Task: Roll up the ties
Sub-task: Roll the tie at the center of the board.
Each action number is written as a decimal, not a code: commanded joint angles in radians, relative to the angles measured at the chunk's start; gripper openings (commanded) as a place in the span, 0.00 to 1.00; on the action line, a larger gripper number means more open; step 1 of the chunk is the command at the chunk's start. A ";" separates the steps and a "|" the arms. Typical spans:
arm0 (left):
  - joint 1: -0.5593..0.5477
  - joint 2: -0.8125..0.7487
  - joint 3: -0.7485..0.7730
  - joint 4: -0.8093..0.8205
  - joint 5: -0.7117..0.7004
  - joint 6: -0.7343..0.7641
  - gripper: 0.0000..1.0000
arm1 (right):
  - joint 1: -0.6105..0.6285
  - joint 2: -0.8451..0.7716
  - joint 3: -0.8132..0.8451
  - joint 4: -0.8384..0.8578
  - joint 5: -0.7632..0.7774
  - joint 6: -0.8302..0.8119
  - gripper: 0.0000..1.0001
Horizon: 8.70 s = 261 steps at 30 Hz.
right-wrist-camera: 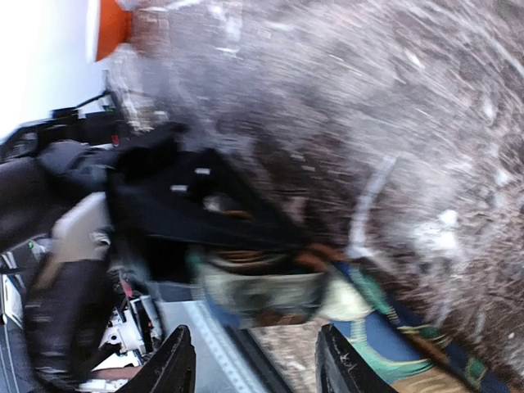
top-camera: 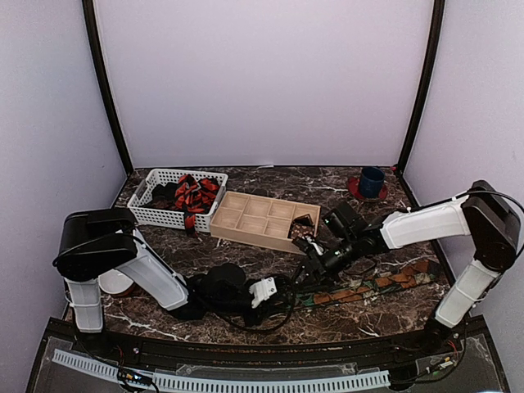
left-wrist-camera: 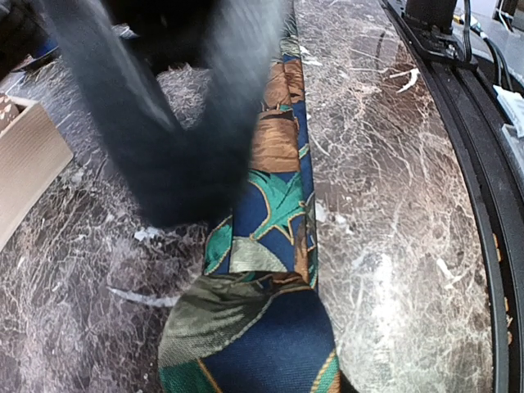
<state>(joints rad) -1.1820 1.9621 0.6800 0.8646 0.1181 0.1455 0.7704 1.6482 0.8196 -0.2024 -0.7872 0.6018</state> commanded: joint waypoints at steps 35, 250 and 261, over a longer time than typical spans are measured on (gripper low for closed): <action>-0.018 -0.032 0.039 -0.092 0.064 -0.109 0.75 | 0.029 0.081 -0.065 -0.092 0.200 -0.046 0.00; -0.018 0.086 0.189 -0.130 0.013 -0.015 0.46 | -0.065 0.154 -0.073 -0.047 0.068 -0.008 0.02; -0.019 0.011 0.107 -0.275 -0.015 -0.006 0.35 | -0.052 -0.028 -0.005 -0.053 0.035 0.018 0.45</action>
<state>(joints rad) -1.1946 2.0022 0.8207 0.7303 0.1123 0.1295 0.7086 1.6798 0.7948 -0.2840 -0.7570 0.5793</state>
